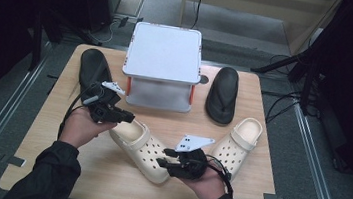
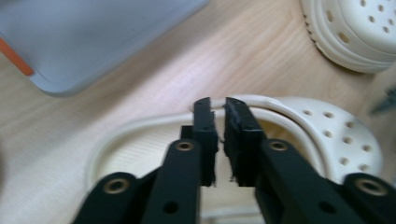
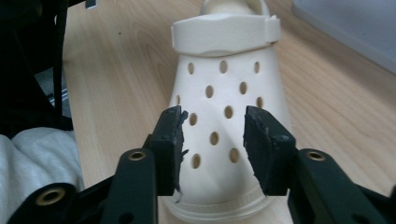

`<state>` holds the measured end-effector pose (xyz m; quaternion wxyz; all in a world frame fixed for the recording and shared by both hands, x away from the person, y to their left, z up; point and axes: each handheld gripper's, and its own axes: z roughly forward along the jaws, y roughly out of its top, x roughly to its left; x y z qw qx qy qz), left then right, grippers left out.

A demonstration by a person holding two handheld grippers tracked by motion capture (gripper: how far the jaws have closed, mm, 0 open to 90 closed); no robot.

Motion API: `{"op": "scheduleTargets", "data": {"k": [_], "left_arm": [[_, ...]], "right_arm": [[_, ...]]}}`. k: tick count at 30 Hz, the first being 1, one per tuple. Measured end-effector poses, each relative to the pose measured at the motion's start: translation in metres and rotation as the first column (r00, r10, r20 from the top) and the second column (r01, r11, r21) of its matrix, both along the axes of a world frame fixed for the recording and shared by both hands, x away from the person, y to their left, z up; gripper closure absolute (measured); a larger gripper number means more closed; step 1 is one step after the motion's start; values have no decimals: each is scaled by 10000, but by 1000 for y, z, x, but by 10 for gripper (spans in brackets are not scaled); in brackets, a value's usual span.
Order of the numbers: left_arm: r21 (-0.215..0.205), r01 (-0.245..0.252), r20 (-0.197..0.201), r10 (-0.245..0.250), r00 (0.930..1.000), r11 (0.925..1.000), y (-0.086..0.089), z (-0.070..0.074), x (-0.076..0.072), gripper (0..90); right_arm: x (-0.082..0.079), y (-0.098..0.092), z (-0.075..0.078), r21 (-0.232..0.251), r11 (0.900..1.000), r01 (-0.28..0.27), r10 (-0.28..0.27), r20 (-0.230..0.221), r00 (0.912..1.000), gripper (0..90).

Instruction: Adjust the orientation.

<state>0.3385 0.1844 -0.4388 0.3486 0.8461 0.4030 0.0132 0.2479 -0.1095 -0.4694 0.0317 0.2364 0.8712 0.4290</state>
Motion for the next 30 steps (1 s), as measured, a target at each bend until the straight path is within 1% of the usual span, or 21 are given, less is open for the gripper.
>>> {"op": "scheduleTargets", "data": {"k": [1,2,3,5,6,7,8,9,10,12,13,14,15,16,17,19,21,22,24,26,30], "left_arm": [[86,-33,6,33,10000,10000,1,-2,5,858],[299,-69,42,68,10000,9995,2,-4,10,881],[358,-29,11,29,10000,9994,2,-7,17,898],[277,109,-16,-109,9999,9996,3,-13,25,900],[174,154,-85,-153,9998,9997,3,-17,28,900],[163,165,-161,-162,9997,9997,3,-21,32,900],[225,197,-151,-193,9997,9996,2,-24,34,900],[189,284,-117,-282,9995,9994,2,-28,38,900],[135,319,-156,-317,9994,9994,2,-30,39,900],[149,334,-130,-333,9994,9993,2,-32,41,900],[124,366,-183,-364,9992,9993,1,-38,46,900],[156,448,-193,-445,9988,9989,1,-39,47,900],[338,587,-308,-577,9979,9977,0,-41,50,900],[764,701,-191,-688,9974,9946,-2,-42,52,900],[857,789,-156,-779,9968,9932,-3,-43,54,900],[745,882,-179,-871,9960,9933,-4,-45,58,900],[855,977,-255,-958,9951,9915,-7,-47,58,900],[900,1010,-320,-985,9946,9908,-7,-48,58,900],[1098,1010,-325,-979,9947,9888,-8,-50,58,900],[1034,1004,-434,-964,9944,9896,-6,-52,58,900],[1004,954,-474,-911,9947,9904,-3,-52,57,900]], "right_arm": [[-2,2,-1,30,10000,24,-24,-72,10000,632],[-4,3,-2,29,10000,18,-18,-149,9999,667],[-5,4,-3,80,10000,-8,11,-323,9995,685],[-8,7,-5,130,9999,-92,99,-599,9982,738],[-10,8,-6,105,9999,-116,123,-645,9978,749],[-12,9,-8,40,9999,-119,121,-716,9974,777],[-14,11,-9,-24,9998,-198,195,-759,9969,790],[-16,14,-11,-98,9997,-228,220,-766,9968,801],[-19,16,-13,-183,9993,-333,316,-842,9959,839],[-23,20,-15,-267,9988,-421,399,-789,9961,854],[-27,23,-17,-347,9983,-463,436,-769,9961,870],[-29,24,-19,-318,9984,-457,432,-758,9962,877],[-31,26,-20,-335,9980,-541,514,-777,9957,900],[-33,27,-23,-330,9975,-629,603,-733,9955,900],[-35,29,-25,-432,9969,-663,629,-757,9951,900],[-38,31,-32,-543,9965,-642,601,-740,9954,900],[-37,33,-38,-650,9953,-719,656,-931,9935,900],[-37,34,-39,-723,9949,-710,640,-952,9934,900],[-36,35,-41,-789,9947,-656,575,-1009,9932,900],[-33,34,-41,-786,9946,-679,596,-1029,9929,900],[-32,33,-40,-860,9948,-547,461,-993,9940,900]]}}
